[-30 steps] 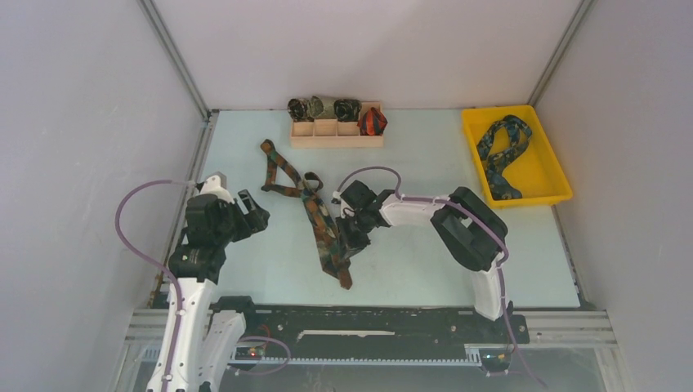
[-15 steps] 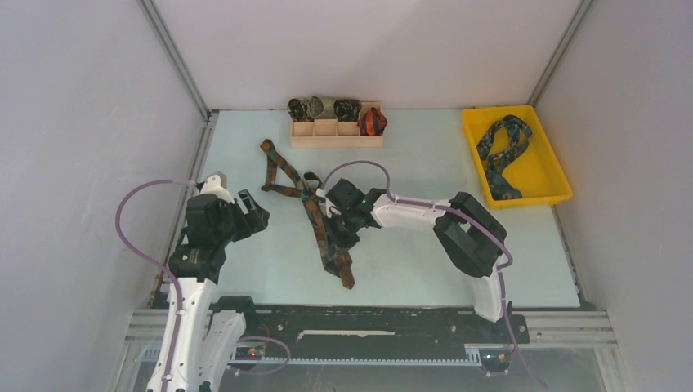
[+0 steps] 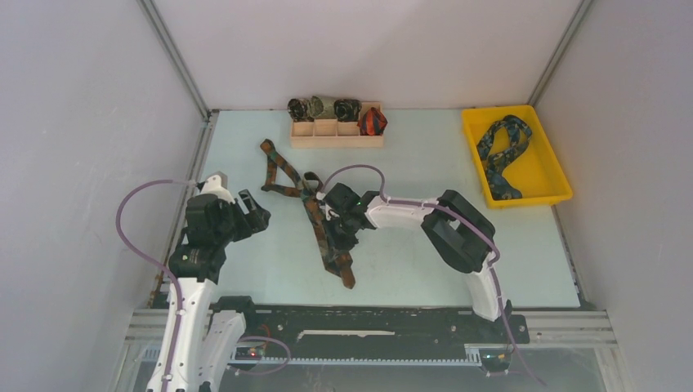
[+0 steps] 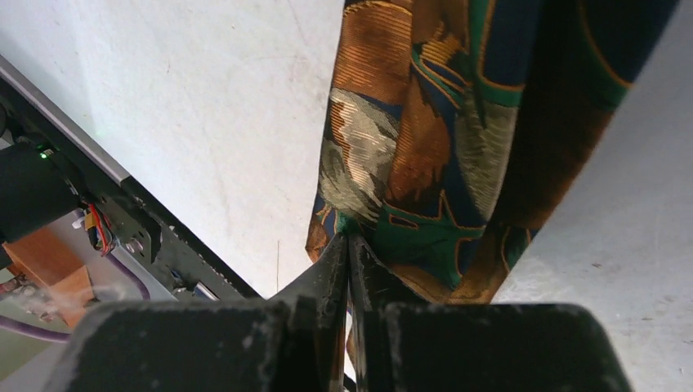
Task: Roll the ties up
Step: Flatten out the tie at the center of the board.
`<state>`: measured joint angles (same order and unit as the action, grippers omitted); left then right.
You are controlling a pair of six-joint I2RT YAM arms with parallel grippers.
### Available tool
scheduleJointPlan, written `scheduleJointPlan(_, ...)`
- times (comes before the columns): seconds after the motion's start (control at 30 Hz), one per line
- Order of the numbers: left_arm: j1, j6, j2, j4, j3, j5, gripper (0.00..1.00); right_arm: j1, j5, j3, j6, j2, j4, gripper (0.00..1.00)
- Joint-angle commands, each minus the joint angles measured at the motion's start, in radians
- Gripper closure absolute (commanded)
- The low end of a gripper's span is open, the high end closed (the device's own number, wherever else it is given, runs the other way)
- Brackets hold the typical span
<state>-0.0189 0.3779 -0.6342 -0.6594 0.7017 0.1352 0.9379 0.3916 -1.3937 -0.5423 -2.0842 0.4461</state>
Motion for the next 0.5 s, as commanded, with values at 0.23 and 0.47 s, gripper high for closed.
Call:
scheduleJointPlan(0.23,0.005,0.194,-0.069,0.076,-0.018,-0.083,0.25,-0.062,-0.071,0.196,0.053,0.048,0.051,0.94)
scheduleJointPlan(0.47,0.007,0.348,-0.268,0.286,-0.048,-0.184,0.26,-0.113,-0.104,0.341,0.055,0.133,0.038,0.94)
